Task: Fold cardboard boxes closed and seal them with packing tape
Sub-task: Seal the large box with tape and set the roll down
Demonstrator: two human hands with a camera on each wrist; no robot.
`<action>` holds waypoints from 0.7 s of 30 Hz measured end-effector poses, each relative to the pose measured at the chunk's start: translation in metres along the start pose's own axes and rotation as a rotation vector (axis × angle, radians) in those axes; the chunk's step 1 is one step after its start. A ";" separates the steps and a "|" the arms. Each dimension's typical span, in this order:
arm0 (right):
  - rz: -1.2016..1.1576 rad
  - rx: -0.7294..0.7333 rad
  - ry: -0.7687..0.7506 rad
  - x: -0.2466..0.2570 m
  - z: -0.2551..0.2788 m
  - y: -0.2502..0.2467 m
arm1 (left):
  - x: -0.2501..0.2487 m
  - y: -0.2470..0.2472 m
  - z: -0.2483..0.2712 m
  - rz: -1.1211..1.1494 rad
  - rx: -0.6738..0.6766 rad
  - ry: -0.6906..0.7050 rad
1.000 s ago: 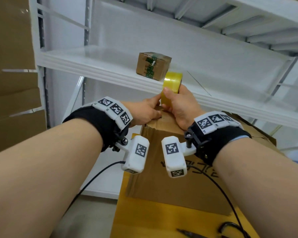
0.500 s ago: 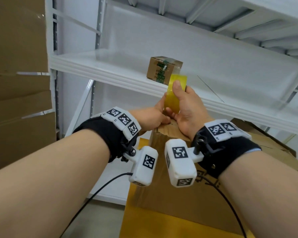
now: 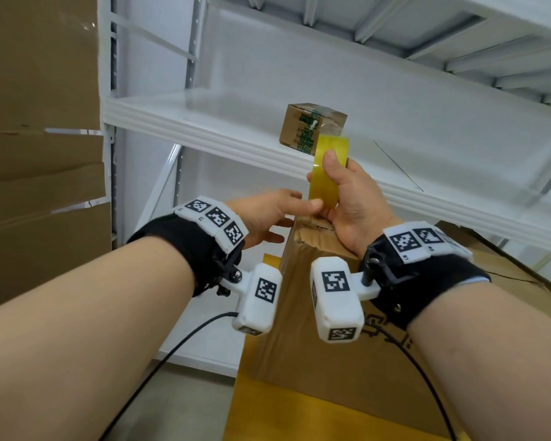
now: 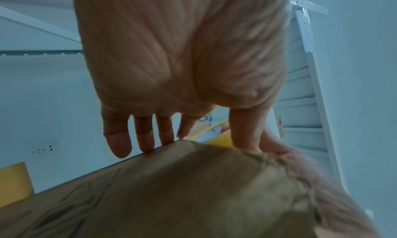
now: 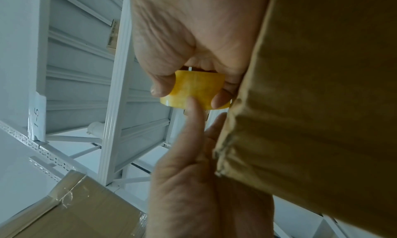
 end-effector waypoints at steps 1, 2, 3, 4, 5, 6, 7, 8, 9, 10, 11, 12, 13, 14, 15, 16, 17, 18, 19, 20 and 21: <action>0.005 0.003 0.002 0.000 0.000 0.000 | 0.003 0.001 -0.001 -0.022 -0.011 -0.010; 0.015 0.005 0.006 0.000 0.000 0.000 | 0.004 0.002 -0.003 -0.018 -0.017 -0.009; 0.022 0.011 0.012 0.000 0.000 0.000 | 0.006 0.001 -0.004 0.010 -0.018 -0.005; 0.021 0.015 0.017 0.000 0.000 0.001 | 0.007 -0.001 -0.005 0.052 -0.021 -0.006; 0.011 0.017 0.023 0.000 0.001 0.001 | 0.007 -0.005 -0.004 0.098 -0.032 -0.010; -0.001 0.018 0.026 0.000 0.001 0.001 | 0.006 -0.012 -0.003 0.140 -0.051 -0.012; -0.012 0.018 0.025 0.001 0.002 0.001 | 0.003 -0.018 -0.001 0.173 -0.068 -0.006; -0.020 0.015 0.020 0.002 0.003 0.001 | -0.003 -0.025 0.001 0.191 -0.086 0.011; -0.026 0.014 0.012 0.003 0.004 0.002 | -0.010 -0.031 0.004 0.202 -0.099 0.032; -0.030 0.012 0.006 0.004 0.005 0.003 | -0.019 -0.035 0.007 0.213 -0.108 0.056; -0.031 0.009 0.004 0.004 0.006 0.004 | -0.027 -0.040 0.009 0.228 -0.122 0.082; -0.029 0.009 0.005 0.004 0.006 0.005 | -0.035 -0.044 0.012 0.242 -0.147 0.111; -0.014 0.007 0.006 0.004 0.007 0.006 | -0.042 -0.048 0.014 0.257 -0.174 0.146; 0.016 0.005 0.007 0.003 0.007 0.007 | -0.049 -0.050 0.017 0.262 -0.191 0.182; 0.056 0.005 0.000 0.003 0.007 0.008 | -0.056 -0.050 0.020 0.258 -0.195 0.218; 0.095 0.008 -0.012 0.004 0.007 0.009 | -0.061 -0.049 0.023 0.242 -0.198 0.247; 0.121 0.015 -0.022 0.004 0.007 0.011 | -0.066 -0.047 0.025 0.219 -0.201 0.272; 0.139 0.022 -0.030 0.005 0.007 0.013 | -0.070 -0.047 0.028 0.193 -0.212 0.293; 0.151 0.030 -0.034 0.005 0.008 0.014 | -0.072 -0.047 0.029 0.174 -0.229 0.309; 0.164 0.036 -0.038 0.005 0.008 0.015 | -0.073 -0.050 0.029 0.170 -0.258 0.319; 0.171 0.045 -0.040 0.005 0.008 0.016 | -0.074 -0.053 0.029 0.182 -0.294 0.325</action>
Point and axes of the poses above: each hand's wrist, its own z-axis away from the middle knuckle, its own y-axis out of the palm, x = y × z, the point moved 10 cm from there along -z, towards the middle knuckle, and after that the axes turned 1 degree about z, right-handed, at the moved point
